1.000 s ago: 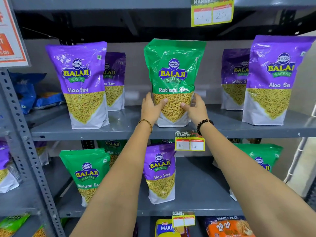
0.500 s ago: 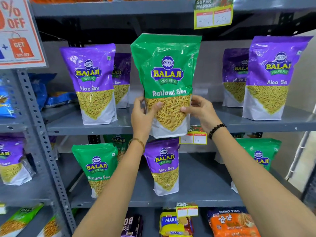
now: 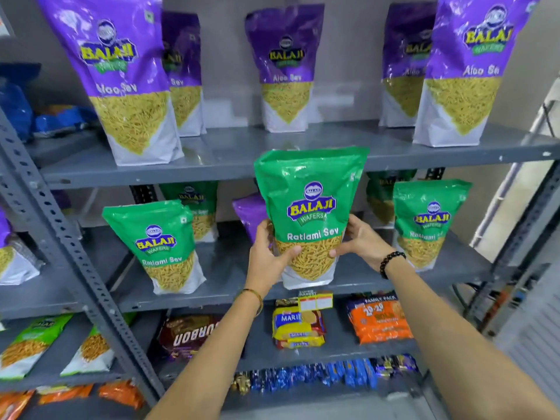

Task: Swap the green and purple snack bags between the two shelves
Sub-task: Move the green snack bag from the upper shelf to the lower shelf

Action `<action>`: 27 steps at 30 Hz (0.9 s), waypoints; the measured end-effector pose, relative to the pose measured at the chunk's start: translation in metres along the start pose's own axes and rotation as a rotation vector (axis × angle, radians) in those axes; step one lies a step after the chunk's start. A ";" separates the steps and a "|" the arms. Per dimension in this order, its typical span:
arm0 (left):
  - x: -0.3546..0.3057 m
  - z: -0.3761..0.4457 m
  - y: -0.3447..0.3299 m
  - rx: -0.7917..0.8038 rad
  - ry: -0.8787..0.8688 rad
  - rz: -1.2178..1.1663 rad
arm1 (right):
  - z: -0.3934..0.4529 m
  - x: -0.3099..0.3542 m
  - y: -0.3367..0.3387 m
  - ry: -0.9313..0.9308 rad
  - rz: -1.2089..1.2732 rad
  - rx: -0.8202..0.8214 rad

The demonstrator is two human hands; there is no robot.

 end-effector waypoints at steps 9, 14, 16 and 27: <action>0.106 0.024 -0.074 0.188 0.282 0.024 | -0.012 -0.095 0.052 -0.182 -0.056 -0.241; 0.127 0.065 -0.103 0.142 0.317 0.065 | 0.012 -0.115 0.091 -0.178 -0.082 -0.349; 0.134 0.080 -0.113 0.142 0.333 0.075 | 0.022 -0.120 0.105 -0.177 -0.097 -0.372; 0.157 0.109 -0.131 0.129 0.374 0.188 | 0.049 -0.146 0.126 -0.237 -0.152 -0.457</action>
Point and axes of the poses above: each hand's wrist, its own z-axis towards the middle knuckle, its own y-axis out of the back of the hand, x = y × z, the point moved 10 cm from there along z, towards the middle knuckle, and after that the axes turned 5 degrees about x, right-handed, at the moved point
